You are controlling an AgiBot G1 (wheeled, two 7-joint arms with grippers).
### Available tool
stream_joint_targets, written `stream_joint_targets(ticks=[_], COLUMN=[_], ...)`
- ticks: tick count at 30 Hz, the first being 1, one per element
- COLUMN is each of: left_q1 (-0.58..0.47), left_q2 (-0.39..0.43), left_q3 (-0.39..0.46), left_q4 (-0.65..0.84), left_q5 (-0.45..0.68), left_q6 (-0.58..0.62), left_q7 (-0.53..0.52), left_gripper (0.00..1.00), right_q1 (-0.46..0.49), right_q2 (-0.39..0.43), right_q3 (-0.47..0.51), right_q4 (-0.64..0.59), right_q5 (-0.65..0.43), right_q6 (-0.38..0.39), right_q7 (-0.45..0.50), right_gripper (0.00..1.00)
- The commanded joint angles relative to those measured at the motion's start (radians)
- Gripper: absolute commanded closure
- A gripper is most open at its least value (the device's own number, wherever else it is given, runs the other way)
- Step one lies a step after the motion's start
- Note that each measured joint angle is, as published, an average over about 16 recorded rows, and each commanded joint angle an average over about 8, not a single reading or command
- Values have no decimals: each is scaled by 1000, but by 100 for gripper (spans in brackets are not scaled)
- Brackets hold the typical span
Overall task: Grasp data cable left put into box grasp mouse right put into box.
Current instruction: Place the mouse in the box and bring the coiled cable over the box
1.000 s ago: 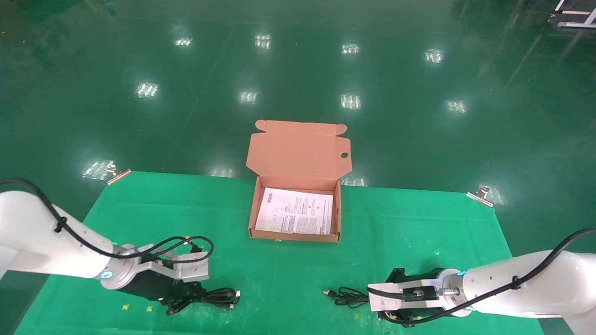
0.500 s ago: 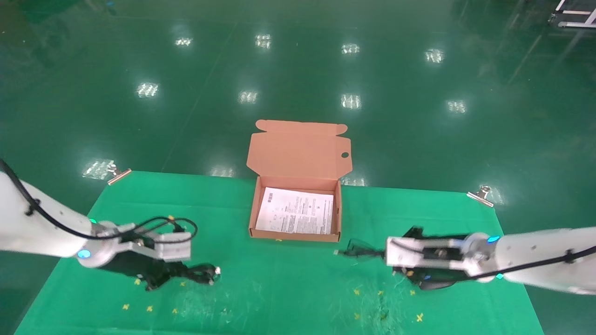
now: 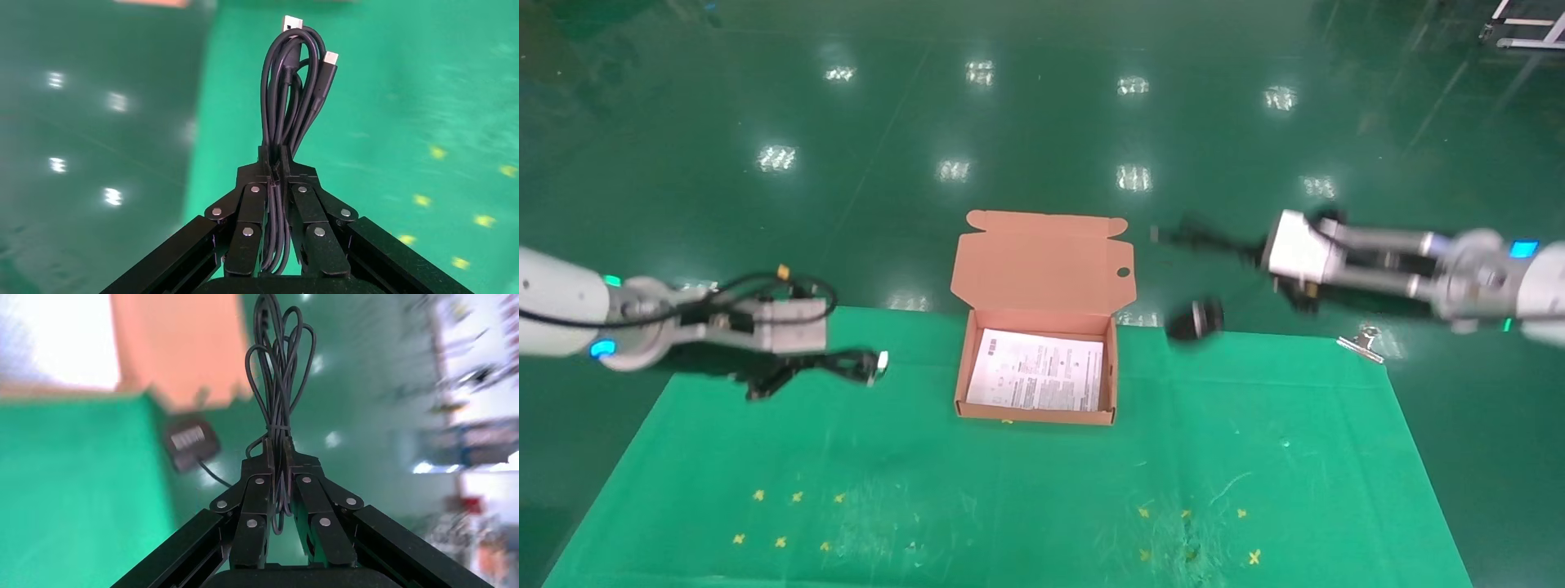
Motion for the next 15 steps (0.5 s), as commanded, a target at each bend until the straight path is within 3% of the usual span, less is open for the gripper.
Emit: stream_joint_targets(ticks=[1,9,15], left_q1=[-19,-82,-106], left_q2=[-5,75,126], left_q3=[-7,-9,-14], left_q4=[-47,-31,17], left_q5=[19,100,127], left_q6=[-8,-96,-156], left_q7=[-35,-62,-70], left_gripper=[100,100,100], right_q1=[35,136,170], right_q2=[-4,-149,-235], right_q3=[17,22,21], right_q4=[23,-83,-158], right_q5=[9,20,45], right_q6=[17,113,144], right_q7=[-3,-63,-88], right_gripper=[100,100,100])
